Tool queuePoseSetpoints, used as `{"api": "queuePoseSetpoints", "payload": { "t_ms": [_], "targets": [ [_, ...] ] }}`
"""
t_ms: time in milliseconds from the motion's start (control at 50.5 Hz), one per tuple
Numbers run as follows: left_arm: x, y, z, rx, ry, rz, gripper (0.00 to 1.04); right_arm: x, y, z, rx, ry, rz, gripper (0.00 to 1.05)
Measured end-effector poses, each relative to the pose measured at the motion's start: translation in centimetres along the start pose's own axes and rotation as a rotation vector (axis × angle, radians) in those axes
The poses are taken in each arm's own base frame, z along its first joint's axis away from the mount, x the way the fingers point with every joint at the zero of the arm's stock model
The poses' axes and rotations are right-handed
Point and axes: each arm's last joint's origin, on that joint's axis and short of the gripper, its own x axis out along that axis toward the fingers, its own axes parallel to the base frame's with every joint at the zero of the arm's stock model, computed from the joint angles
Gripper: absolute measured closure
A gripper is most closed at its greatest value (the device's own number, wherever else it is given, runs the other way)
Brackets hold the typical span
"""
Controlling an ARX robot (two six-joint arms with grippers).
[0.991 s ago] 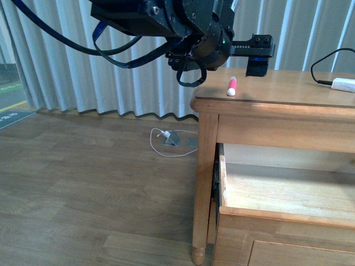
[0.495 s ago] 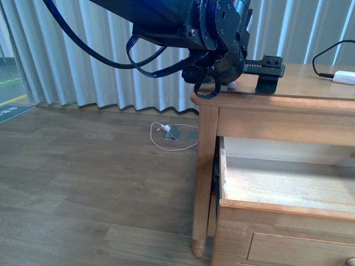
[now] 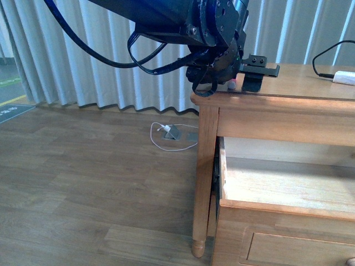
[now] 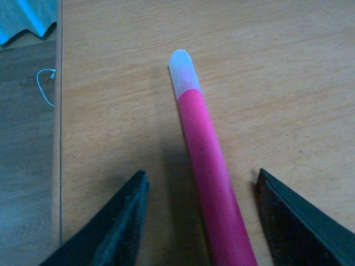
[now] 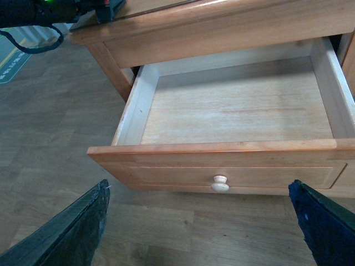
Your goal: Place pink marker in drawer with both arms
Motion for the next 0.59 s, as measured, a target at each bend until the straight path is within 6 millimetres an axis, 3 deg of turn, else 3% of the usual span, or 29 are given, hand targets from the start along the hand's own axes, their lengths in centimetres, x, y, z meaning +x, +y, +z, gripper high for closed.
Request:
{"api": "queuePoseSetpoints", "payload": {
  "t_ms": [238,436,594],
  "targets": [
    [0.0,1.1,0.2,-0.001,-0.003,-0.016,0.89,0.0,0.0,0.0,0.0,0.0,0.0,0.08],
    [-1.2,1.7,-0.3,0.056,-0.066,-0.163,0.9,0.0,0.0,0.0,0.0,0.0,0.0,0.08],
    [-4.3,1.6,0.1,0.116,-0.15,-0.363,0.9,0.0,0.0,0.0,0.0,0.0,0.0,0.08]
  ]
}}
